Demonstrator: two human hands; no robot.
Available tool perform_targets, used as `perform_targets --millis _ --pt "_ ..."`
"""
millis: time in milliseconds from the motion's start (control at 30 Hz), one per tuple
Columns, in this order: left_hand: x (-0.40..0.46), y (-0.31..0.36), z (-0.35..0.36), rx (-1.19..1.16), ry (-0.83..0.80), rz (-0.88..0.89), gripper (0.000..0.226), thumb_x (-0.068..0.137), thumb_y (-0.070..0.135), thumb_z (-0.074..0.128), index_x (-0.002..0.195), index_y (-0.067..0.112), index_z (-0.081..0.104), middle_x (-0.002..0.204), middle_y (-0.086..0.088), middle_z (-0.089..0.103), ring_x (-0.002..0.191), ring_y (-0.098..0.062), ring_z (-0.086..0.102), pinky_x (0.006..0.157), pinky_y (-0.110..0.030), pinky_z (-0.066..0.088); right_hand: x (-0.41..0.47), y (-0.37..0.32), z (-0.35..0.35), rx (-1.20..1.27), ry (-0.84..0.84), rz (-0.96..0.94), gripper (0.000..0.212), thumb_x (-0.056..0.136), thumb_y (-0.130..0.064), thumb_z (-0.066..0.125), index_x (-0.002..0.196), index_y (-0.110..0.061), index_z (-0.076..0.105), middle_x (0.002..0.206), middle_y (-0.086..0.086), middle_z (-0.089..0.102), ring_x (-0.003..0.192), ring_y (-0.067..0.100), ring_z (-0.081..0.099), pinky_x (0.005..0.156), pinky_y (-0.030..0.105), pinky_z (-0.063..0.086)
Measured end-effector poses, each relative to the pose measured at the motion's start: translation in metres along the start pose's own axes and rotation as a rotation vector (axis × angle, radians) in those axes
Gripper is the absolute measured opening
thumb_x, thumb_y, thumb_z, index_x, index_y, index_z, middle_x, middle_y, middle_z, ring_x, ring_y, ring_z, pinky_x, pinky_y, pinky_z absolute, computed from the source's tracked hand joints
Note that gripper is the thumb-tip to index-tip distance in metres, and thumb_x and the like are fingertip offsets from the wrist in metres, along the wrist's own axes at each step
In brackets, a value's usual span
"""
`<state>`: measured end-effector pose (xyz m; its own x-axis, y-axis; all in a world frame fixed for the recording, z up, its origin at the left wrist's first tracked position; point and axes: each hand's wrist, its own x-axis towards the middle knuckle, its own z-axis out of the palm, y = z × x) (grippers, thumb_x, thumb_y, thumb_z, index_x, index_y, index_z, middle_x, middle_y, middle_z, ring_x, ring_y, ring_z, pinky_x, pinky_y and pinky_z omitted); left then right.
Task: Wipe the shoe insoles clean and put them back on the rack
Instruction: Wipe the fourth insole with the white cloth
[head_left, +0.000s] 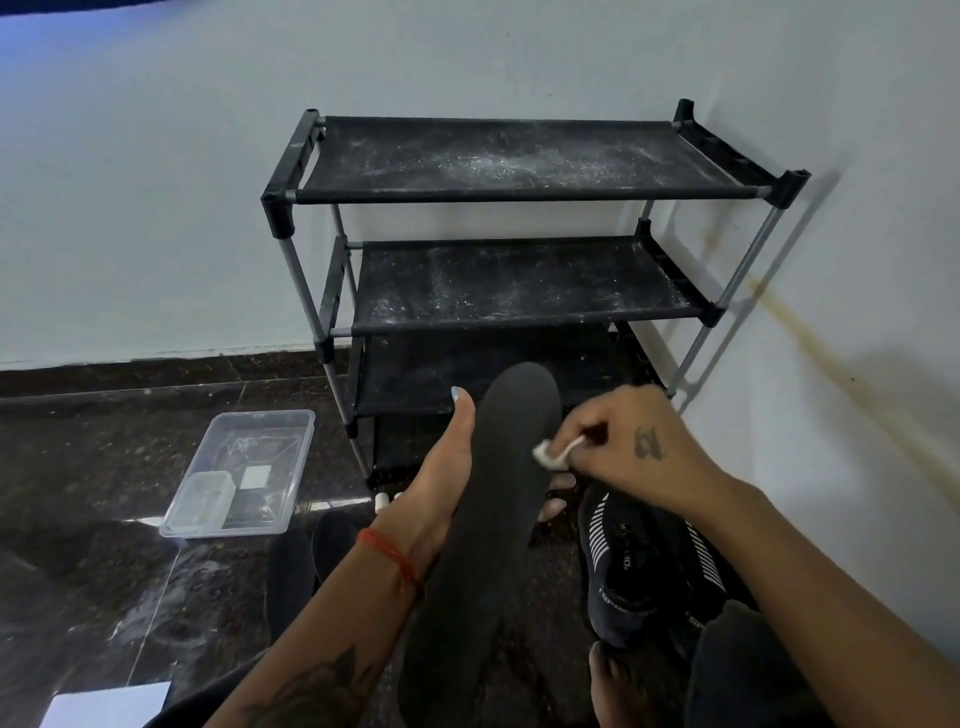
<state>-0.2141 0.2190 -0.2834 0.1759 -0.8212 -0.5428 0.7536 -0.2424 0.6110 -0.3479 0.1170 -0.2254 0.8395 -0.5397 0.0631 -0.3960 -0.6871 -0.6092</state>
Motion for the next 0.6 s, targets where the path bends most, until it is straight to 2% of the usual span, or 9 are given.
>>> perform_targets --millis 67,133,200,300,400,500,567,600 --pt "0.001 0.0 -0.001 -0.02 -0.026 -0.016 0.089 0.081 0.078 0.02 0.122 0.01 0.059 0.118 -0.02 0.065 0.104 -0.04 0.063 0.073 -0.045 0.056 0.002 0.006 -0.001 0.115 0.211 0.096 0.022 0.071 -0.008 0.071 0.074 -0.029 0.074 0.07 -0.015 0.068 0.062 0.0 0.06 0.054 0.014 0.044" --pt "-0.001 -0.001 0.001 -0.003 -0.043 0.001 0.086 0.084 0.076 0.019 0.117 0.009 0.062 0.108 -0.02 0.069 0.093 -0.037 0.068 0.07 -0.044 0.057 0.003 0.003 0.008 0.329 0.202 0.186 0.027 0.07 0.0 0.07 0.074 -0.027 0.074 0.073 -0.009 0.07 0.064 0.004 0.063 0.059 0.021 0.05" --pt "-0.002 -0.001 0.002 0.013 -0.071 0.02 0.083 0.086 0.073 0.017 0.109 0.01 0.065 0.097 -0.018 0.072 0.078 -0.031 0.07 0.068 -0.043 0.057 0.002 -0.003 0.021 0.44 0.137 0.243 0.025 0.073 0.005 0.065 0.074 -0.018 0.075 0.074 -0.001 0.07 0.057 0.0 0.06 0.05 0.017 0.047" --pt "-0.001 -0.003 0.003 0.007 -0.108 0.034 0.081 0.087 0.072 0.018 0.105 0.012 0.069 0.103 -0.017 0.071 0.084 -0.032 0.07 0.077 -0.045 0.055 0.007 -0.003 0.024 0.34 0.252 0.209 0.025 0.074 0.005 0.063 0.074 -0.017 0.074 0.071 -0.006 0.068 0.053 -0.003 0.057 0.046 0.008 0.041" --pt "-0.001 -0.005 0.003 0.021 -0.147 0.018 0.078 0.088 0.068 0.023 0.097 0.012 0.076 0.103 -0.018 0.07 0.097 -0.038 0.063 0.067 -0.037 0.057 0.012 0.008 0.011 0.197 0.393 0.17 0.024 0.074 -0.001 0.065 0.078 -0.023 0.075 0.076 -0.01 0.07 0.061 -0.001 0.058 0.054 0.01 0.042" --pt "-0.002 -0.007 0.003 0.079 -0.138 -0.037 0.079 0.078 0.072 0.034 0.108 0.009 0.072 0.113 -0.026 0.064 0.108 -0.044 0.049 0.065 -0.033 0.055 0.014 0.018 0.009 0.118 0.396 0.207 0.023 0.075 -0.006 0.067 0.079 -0.027 0.074 0.081 -0.006 0.072 0.068 0.014 0.063 0.061 0.026 0.049" --pt "0.002 -0.007 -0.001 0.146 -0.052 0.001 0.085 0.076 0.076 0.038 0.122 0.008 0.063 0.128 -0.029 0.054 0.111 -0.046 0.05 0.069 -0.035 0.052 0.015 0.018 0.013 0.073 0.398 0.176 0.023 0.076 -0.005 0.067 0.082 -0.026 0.074 0.083 -0.007 0.072 0.072 0.012 0.064 0.06 0.02 0.048" --pt "0.006 -0.009 -0.004 0.202 0.0 0.038 0.086 0.076 0.077 0.038 0.125 0.009 0.06 0.131 -0.025 0.053 0.109 -0.042 0.053 0.073 -0.036 0.051 0.016 0.016 0.017 0.067 0.402 0.153 0.023 0.077 -0.005 0.066 0.084 -0.025 0.074 0.086 -0.008 0.072 0.075 0.008 0.064 0.063 0.014 0.046"
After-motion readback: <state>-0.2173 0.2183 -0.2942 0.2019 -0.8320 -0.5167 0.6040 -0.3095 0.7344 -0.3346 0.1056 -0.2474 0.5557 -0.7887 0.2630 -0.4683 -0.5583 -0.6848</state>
